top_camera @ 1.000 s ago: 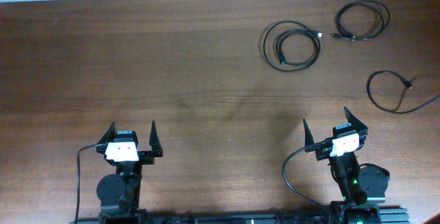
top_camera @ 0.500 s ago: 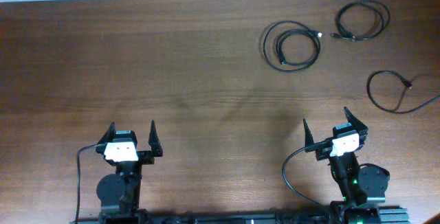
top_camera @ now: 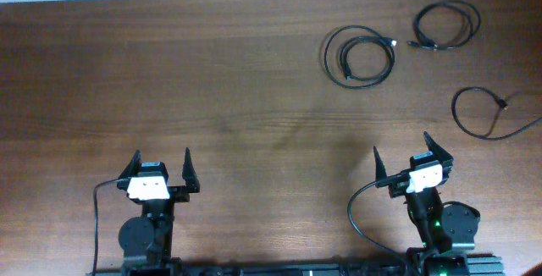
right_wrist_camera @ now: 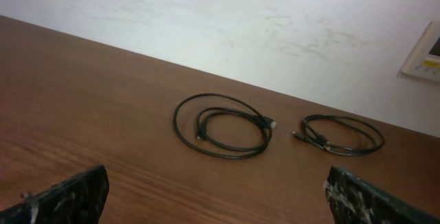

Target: Untangle cables

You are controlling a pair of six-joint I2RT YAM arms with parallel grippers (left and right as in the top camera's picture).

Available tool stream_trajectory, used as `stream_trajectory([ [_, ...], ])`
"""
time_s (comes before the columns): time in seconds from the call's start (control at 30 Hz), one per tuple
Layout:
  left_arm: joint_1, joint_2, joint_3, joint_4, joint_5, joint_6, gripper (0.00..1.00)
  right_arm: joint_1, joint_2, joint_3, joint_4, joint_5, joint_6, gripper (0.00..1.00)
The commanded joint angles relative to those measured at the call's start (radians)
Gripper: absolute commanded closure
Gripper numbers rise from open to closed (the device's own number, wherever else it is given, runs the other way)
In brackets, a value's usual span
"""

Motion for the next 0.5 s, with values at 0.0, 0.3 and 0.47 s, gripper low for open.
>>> stream_trajectory([
  [0.0,0.005,-0.01,-0.013,0.002,-0.011,-0.012,0.01,0.003,-0.006,-0.009,0.0,0.013,0.003,0.01],
  [0.3,0.005,-0.01,-0.013,0.002,-0.011,-0.012,0.01,-0.005,-0.007,-0.009,-0.001,0.013,0.003,0.01],
  [0.47,0.005,-0.01,-0.013,0.002,-0.011,-0.012,0.01,-0.003,-0.008,-0.009,0.0,0.013,0.003,0.02],
])
